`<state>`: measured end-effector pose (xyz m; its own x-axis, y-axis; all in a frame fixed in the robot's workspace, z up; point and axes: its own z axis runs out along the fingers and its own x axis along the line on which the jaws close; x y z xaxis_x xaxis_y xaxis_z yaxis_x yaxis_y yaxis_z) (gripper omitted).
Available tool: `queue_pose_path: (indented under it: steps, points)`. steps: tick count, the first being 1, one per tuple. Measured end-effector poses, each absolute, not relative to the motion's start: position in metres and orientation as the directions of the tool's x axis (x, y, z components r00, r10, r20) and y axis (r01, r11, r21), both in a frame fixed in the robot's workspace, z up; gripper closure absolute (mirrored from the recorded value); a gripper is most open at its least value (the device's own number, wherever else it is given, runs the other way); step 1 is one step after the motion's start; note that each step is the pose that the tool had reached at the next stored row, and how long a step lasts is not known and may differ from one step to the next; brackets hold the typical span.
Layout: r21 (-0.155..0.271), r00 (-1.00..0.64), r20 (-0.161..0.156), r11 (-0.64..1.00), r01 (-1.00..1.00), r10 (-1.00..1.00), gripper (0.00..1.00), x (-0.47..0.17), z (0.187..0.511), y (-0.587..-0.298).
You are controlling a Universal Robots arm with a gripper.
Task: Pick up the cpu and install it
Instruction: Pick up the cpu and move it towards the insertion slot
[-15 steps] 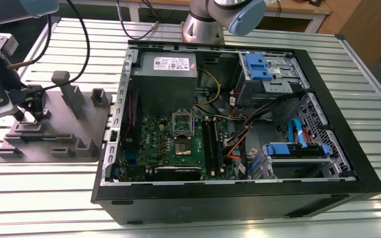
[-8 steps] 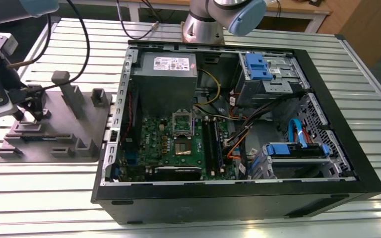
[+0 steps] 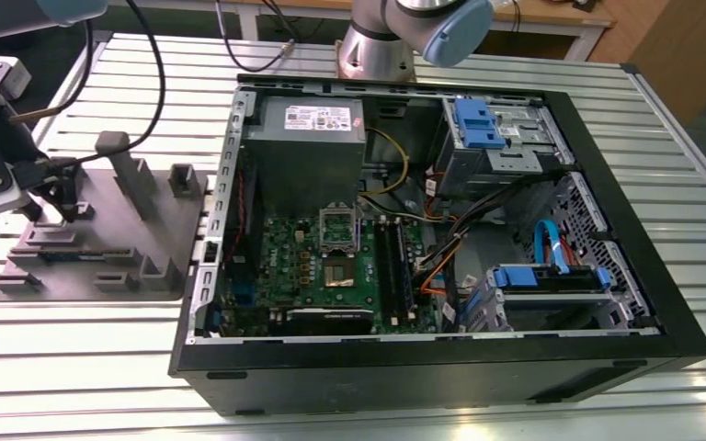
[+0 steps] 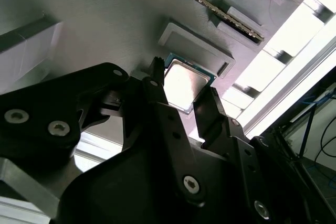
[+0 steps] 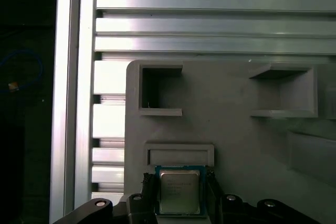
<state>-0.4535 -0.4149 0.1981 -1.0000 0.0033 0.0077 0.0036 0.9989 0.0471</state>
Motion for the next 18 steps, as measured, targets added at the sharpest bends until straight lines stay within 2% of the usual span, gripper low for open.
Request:
queue_pose_path:
  steps: [18]
  points:
    - [0.047,-1.0,0.008,0.999,0.004,0.003,0.53,-0.4535,0.2045,-0.4149]
